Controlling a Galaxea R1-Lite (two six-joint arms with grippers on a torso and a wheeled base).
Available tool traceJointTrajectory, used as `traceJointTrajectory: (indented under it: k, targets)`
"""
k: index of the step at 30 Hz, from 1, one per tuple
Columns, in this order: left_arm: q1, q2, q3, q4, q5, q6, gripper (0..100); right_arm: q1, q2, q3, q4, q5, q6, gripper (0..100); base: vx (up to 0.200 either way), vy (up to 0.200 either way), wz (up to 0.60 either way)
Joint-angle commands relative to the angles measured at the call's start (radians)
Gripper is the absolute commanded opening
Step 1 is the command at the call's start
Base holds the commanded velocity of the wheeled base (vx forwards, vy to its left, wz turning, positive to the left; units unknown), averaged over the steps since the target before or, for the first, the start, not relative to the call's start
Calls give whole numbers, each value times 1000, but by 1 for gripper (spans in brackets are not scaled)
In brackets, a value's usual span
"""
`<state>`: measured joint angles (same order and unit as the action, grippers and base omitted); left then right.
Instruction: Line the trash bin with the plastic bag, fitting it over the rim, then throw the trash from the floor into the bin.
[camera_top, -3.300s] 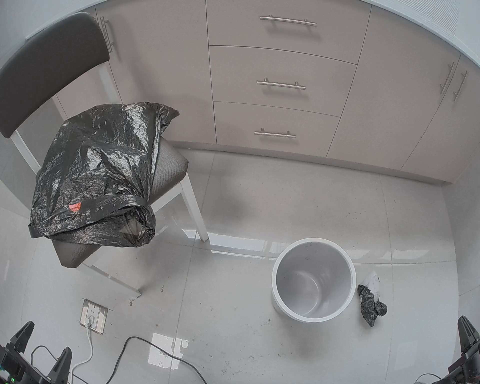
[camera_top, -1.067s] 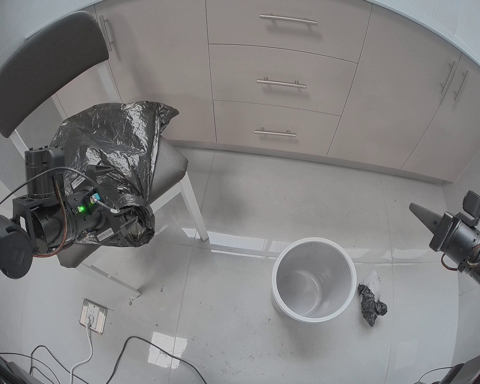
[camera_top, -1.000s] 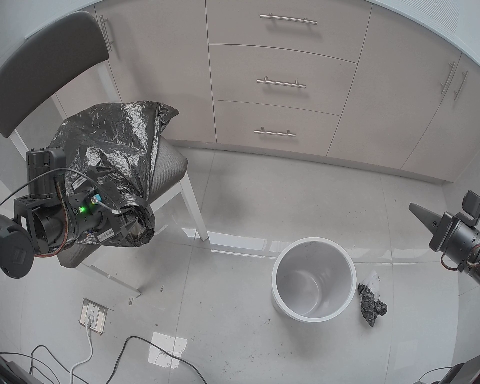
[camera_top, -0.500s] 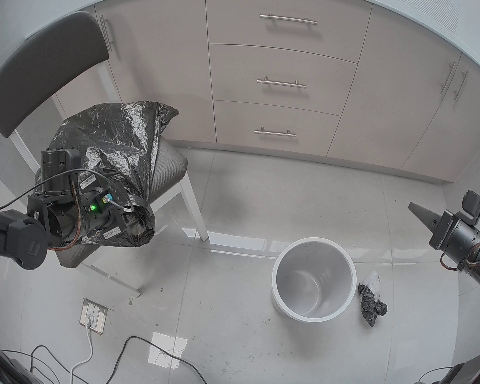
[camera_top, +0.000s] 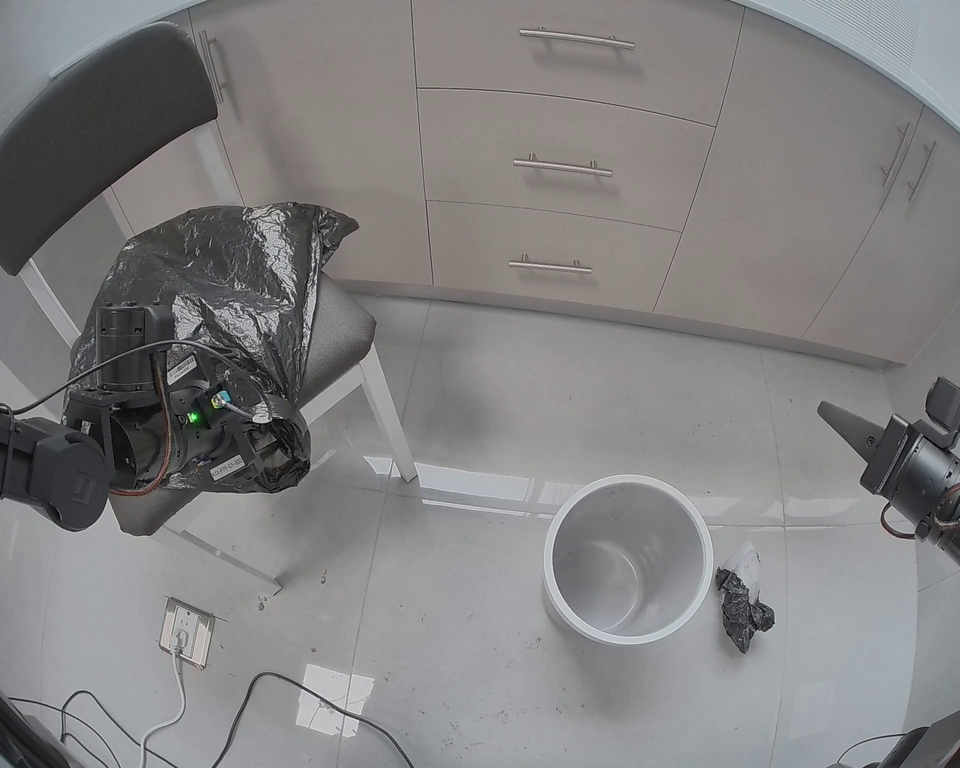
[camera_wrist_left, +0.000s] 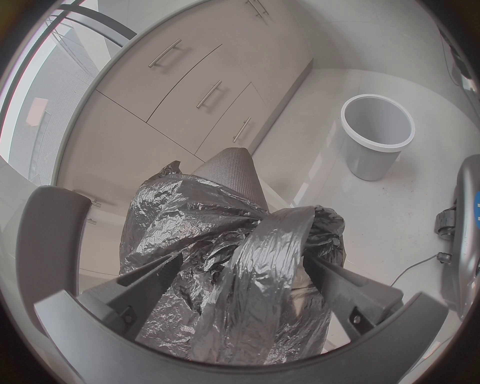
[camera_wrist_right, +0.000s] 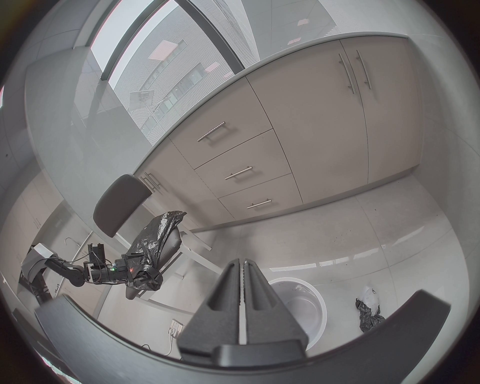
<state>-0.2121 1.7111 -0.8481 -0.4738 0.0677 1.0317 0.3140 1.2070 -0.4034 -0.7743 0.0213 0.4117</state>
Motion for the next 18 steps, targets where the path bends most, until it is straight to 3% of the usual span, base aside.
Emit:
traceJointTrajectory:
  k: [1,4,5,12,15,18]
  targets:
    - [0,5,-3,0,0,-1,100,0,-3,0,0,0,-1,0,0,0,0]
    - [0,5,-5,0,-2,-4,100,0,-1,0,0,0,-1,0,0,0,0]
    - [0,5,-6,0,-2,-4,0,0,-1,0,0,2,-1,0,0,0,0]
    - [-1,18,-5,-2,-8,-7,0,0,2,0,0,2,-1,0,0,0,0]
    - [-10,16,-2,-16,-14,-42,0,0,0,0,0,2,-1,0,0,0,0]
    - [-47,10,-2,-31,-55,-139,0,0,2,0,0,2,-1,0,0,0,0]
